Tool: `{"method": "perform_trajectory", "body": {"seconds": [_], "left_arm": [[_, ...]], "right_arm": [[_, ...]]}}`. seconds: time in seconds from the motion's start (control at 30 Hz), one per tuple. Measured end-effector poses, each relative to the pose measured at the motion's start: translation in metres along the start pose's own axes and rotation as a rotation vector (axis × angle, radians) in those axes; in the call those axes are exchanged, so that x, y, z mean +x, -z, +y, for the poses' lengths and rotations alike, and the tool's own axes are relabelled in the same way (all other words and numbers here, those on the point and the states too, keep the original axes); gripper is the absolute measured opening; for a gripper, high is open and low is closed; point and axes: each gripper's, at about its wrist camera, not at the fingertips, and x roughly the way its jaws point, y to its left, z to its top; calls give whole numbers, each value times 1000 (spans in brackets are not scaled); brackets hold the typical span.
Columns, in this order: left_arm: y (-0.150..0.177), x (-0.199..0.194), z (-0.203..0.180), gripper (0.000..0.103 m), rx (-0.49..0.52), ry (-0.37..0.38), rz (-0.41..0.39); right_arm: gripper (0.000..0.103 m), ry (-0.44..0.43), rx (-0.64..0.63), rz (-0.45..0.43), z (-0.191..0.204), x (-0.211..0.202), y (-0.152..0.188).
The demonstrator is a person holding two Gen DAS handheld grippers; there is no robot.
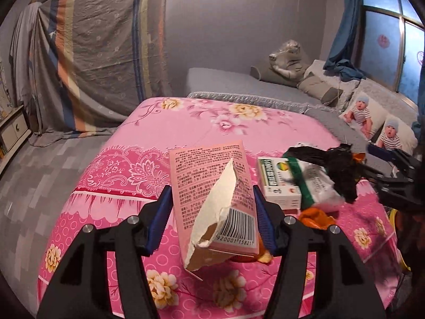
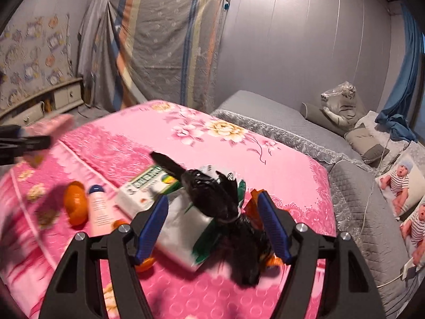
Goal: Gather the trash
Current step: 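Lift the pink box with the left gripper while the right gripper grasps a black bag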
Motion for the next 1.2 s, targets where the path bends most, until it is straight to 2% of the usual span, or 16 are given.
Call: {"method": "perform_trajectory", "body": {"seconds": [0.07,0.13,0.17,0.23,0.27,0.37,0.63,0.8,1.2], "left_arm": [[0,-6,-4,56,3,21,-10],[1,-11,-10,56,10,34,-19],[1,-13,-13,56,17,38,-24],[0,-15,-17,56,26,42,-35],[0,-17,-19,56,29,44,-39],[0,-22,-27,56,48,51,-51],[-4,-31,-55,56,107,74,-73],[-7,-32,-85,56,159,119,-75],[-17,-44,-187,56,313,279,-121]], "right_arm": [[60,-6,12,30,-3,15,0],[46,-6,26,68,-7,32,2],[36,-16,46,93,-11,41,4],[25,-20,79,112,-16,49,9],[16,-27,94,117,-17,50,11],[8,-84,154,83,-26,31,13],[7,-240,269,-60,-52,-53,0],[7,-280,340,-121,-74,-98,3],[7,-89,442,-249,-138,-189,43]]}}
